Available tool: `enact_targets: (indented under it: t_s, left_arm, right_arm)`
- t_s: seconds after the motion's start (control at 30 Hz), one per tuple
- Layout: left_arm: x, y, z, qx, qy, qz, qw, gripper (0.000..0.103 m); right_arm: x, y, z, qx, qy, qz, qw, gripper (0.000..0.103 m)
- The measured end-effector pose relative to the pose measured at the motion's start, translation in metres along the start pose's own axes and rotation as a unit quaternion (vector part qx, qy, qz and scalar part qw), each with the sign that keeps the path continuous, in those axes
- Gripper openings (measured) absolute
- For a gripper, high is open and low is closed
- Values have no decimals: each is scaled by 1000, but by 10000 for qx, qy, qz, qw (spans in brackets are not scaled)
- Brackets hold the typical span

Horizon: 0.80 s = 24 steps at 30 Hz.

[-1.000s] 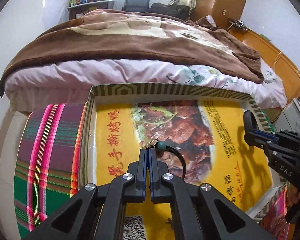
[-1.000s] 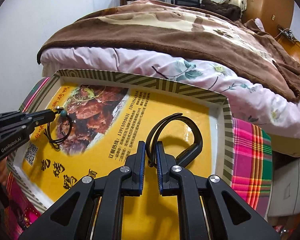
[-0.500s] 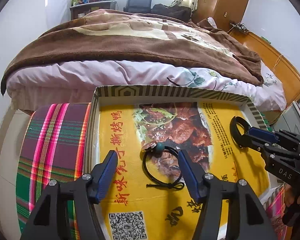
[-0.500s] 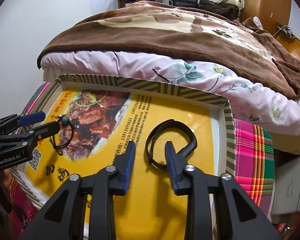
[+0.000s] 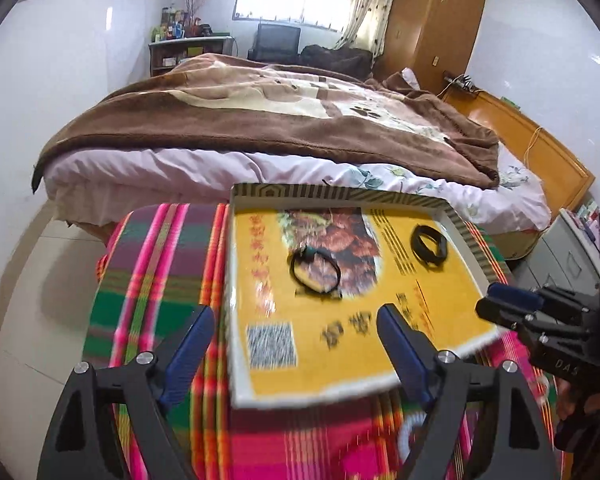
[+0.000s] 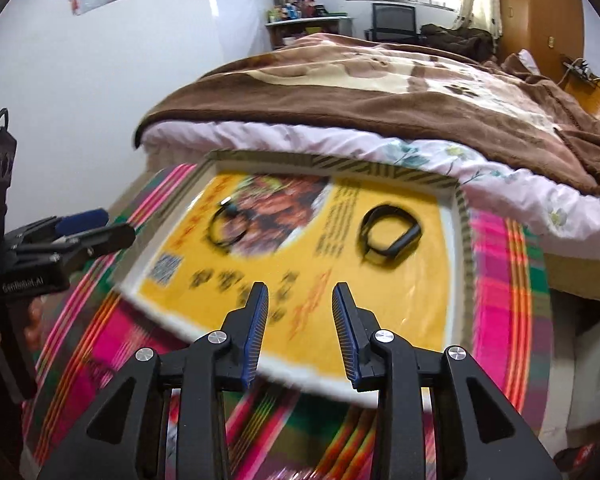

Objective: Organize jewelry
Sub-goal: 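Open both tools to drop the cord tie and band into the tray, then grasp the blue coiled hair tie with the right tool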

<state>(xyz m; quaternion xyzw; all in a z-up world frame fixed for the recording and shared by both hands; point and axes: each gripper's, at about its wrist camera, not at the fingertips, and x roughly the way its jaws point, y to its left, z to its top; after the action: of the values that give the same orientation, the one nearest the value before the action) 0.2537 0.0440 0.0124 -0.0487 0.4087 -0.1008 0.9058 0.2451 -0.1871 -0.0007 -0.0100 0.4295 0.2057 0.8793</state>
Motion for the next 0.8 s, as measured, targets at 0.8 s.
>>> enact_targets:
  t_s: [0.8]
  left_arm:
    - [-73, 53, -114, -635, -27, -146, 9979, 83]
  right_arm:
    - [40, 53, -62, -298, 837, 304, 9956, 34]
